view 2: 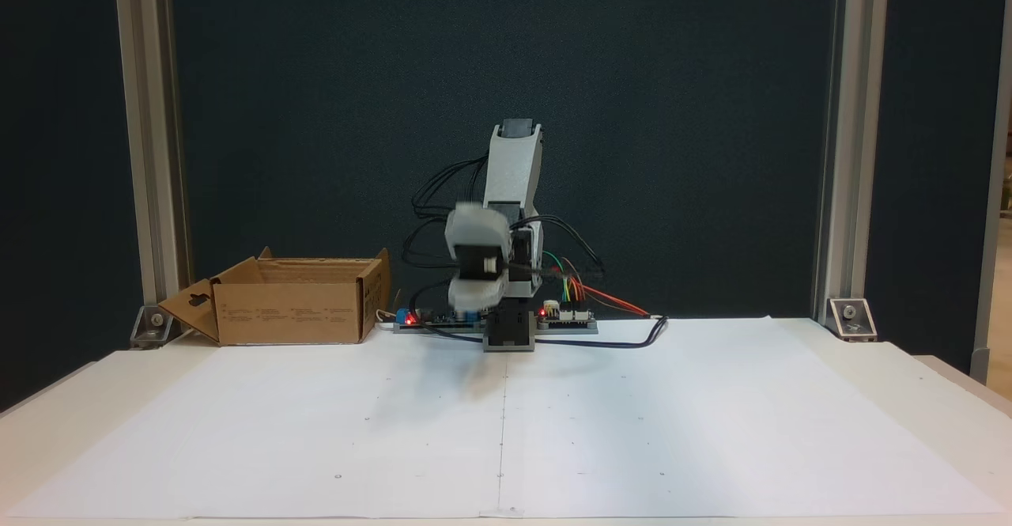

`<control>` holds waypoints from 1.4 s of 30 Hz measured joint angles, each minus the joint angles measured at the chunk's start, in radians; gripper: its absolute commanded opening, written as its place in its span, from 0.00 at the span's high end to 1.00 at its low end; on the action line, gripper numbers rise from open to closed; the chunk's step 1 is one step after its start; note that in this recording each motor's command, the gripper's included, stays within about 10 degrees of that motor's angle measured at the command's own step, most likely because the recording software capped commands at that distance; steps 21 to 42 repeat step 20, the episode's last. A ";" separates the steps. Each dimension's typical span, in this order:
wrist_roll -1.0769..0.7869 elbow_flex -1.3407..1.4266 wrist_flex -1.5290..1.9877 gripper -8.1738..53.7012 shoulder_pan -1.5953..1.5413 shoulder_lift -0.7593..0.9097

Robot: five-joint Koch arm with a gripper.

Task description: Grasp a green dice and put it in the bin.

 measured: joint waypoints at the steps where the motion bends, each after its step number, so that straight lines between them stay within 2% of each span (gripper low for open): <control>1: 0.000 0.000 -0.028 0.14 0.002 0.000; 42: 0.000 0.011 -0.058 0.14 -0.035 0.000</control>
